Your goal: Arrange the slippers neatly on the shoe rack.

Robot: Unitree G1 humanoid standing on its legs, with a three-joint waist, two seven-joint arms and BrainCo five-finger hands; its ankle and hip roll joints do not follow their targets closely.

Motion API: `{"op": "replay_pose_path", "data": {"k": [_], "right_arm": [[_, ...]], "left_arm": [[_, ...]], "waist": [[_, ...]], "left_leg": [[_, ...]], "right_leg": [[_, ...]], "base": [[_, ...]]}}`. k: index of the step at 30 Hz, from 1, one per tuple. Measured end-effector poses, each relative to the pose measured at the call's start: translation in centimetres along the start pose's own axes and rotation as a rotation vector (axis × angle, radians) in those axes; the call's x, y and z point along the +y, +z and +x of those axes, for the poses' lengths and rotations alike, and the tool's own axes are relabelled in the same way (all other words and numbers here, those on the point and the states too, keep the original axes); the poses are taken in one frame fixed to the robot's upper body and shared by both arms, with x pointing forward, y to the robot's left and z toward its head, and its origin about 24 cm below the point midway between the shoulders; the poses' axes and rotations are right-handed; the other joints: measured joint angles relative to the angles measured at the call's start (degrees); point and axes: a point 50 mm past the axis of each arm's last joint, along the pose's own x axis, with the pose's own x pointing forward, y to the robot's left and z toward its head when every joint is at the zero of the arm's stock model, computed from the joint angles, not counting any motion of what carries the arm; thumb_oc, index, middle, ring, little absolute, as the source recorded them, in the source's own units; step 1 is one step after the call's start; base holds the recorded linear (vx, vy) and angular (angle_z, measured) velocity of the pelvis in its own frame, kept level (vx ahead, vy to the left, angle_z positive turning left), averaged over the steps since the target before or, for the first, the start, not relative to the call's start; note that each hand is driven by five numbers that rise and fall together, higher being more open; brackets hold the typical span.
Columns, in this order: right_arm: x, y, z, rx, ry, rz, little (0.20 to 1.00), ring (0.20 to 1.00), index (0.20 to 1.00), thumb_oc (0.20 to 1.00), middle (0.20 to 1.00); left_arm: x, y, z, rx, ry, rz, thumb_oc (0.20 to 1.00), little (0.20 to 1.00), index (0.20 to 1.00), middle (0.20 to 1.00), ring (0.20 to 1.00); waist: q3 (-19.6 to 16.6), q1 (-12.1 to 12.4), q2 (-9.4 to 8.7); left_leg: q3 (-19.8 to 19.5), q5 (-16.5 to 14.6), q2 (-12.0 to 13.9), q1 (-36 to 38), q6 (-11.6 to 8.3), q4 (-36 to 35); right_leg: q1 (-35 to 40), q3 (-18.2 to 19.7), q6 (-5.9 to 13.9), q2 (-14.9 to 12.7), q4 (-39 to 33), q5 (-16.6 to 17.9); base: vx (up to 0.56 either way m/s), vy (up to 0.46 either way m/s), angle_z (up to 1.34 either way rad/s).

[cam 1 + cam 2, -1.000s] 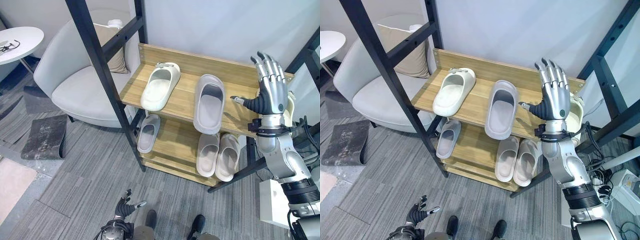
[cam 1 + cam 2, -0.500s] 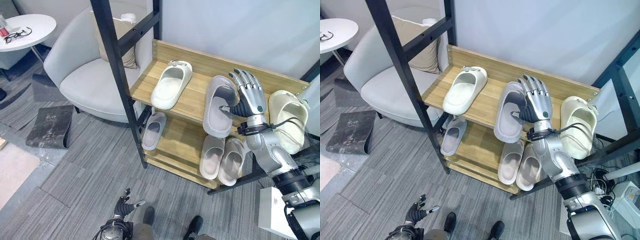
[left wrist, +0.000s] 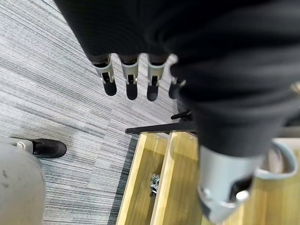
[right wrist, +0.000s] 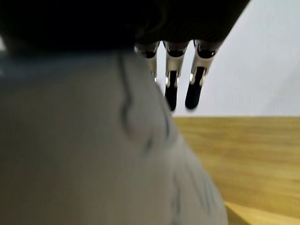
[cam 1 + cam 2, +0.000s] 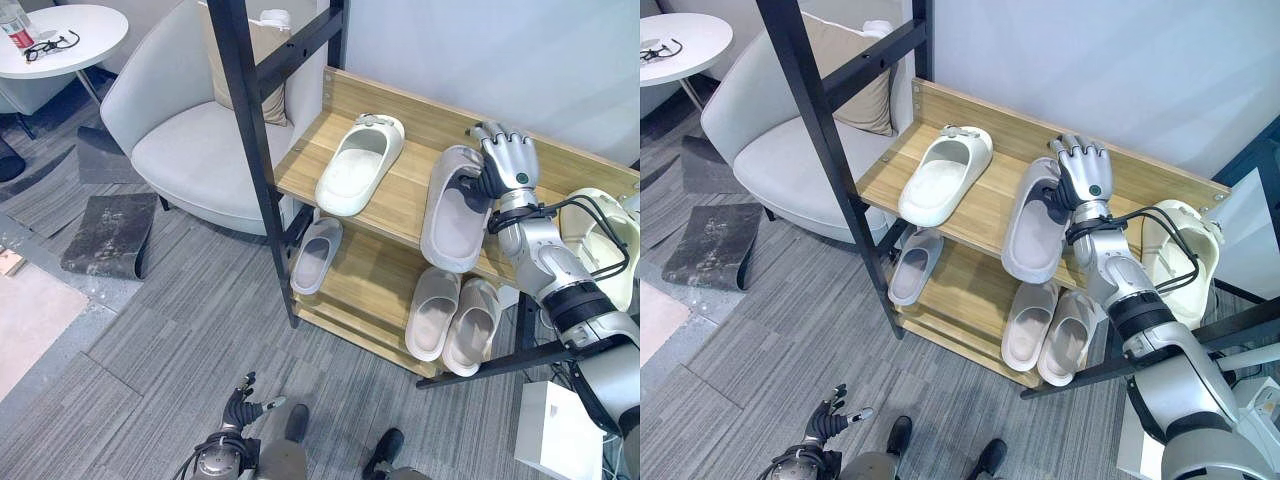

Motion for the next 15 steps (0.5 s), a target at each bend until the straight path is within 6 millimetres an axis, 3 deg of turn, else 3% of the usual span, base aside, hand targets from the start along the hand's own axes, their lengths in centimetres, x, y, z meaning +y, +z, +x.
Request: {"op": "replay_pose_path", "data": {"k": [11,15], "right_arm": [[-0.2,0.1,0.3,0.003,0.002,0.025,0.2,0.2,0.2,0.2,0.2],[-2.0,0.6,0.6,0.007,-0.078,0.113,0.2,0.2,0.2,0.2,0.2]], "left_arm": [[0.0,0.0,0.0,0.001,0.002,-0.001,1.0,1.0,1.0,1.0,1.0],[0.0,-0.1,0.0,0.005,0.002,-0.004,1.0,1.0,1.0,1.0,1.0]], "waist": [[0.4,-0.1,0.48],[0.9,-0.5,1.53]], "left_leg": [[0.0,0.1,0.1,0.1,-0.05,0.0],[0.3,0.2,0.2,0.4,-0.11,0.0]], "right_leg": [[0.1,0.0,-0.07,0.1,0.0,0.0],[0.3,0.2,-0.9,0.2,0.0,0.6]], "base": [[0.0,0.0,0.0],[0.0,0.0,0.0]]}}
